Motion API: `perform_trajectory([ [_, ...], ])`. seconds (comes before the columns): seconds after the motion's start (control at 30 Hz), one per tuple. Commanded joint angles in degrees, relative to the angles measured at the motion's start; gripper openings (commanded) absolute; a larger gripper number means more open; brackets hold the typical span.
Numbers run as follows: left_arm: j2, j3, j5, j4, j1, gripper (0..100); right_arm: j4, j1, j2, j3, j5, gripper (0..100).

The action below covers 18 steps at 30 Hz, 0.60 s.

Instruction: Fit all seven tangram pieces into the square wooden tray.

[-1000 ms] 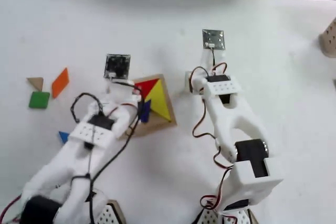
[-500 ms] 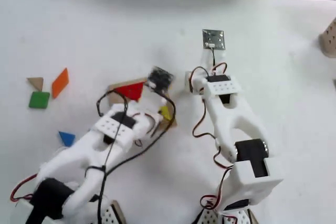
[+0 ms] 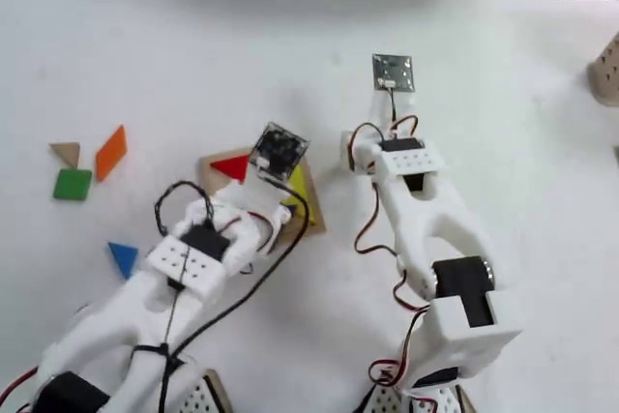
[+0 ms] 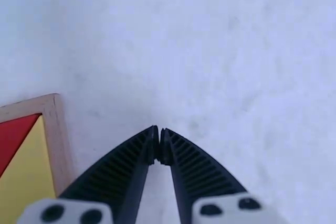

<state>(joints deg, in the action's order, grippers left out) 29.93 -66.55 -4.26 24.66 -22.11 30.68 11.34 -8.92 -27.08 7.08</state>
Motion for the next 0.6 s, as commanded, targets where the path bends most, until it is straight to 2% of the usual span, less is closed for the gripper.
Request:
perform_trajectory([
  [0.0,2.59,-4.92,2.55,-12.13,-5.76,2,0.22,0.13,3.3,0.53,0.18,2.1],
  [0.17,-1.36,-4.31,9.05,-14.68,-6.81,2,0.22,0.13,3.3,0.53,0.18,2.1],
  [0.27,-8.75,-0.53,9.49,-14.33,-6.73,2,0.22,0.13,3.3,0.53,0.18,2.1],
  [0.4,-12.0,4.57,9.49,-7.03,-5.58,2,0.22,0.13,3.3,0.53,0.18,2.1],
  [0.57,-11.82,5.01,7.3,2.11,-7.96,2,0.22,0.13,3.3,0.53,0.18,2.1],
])
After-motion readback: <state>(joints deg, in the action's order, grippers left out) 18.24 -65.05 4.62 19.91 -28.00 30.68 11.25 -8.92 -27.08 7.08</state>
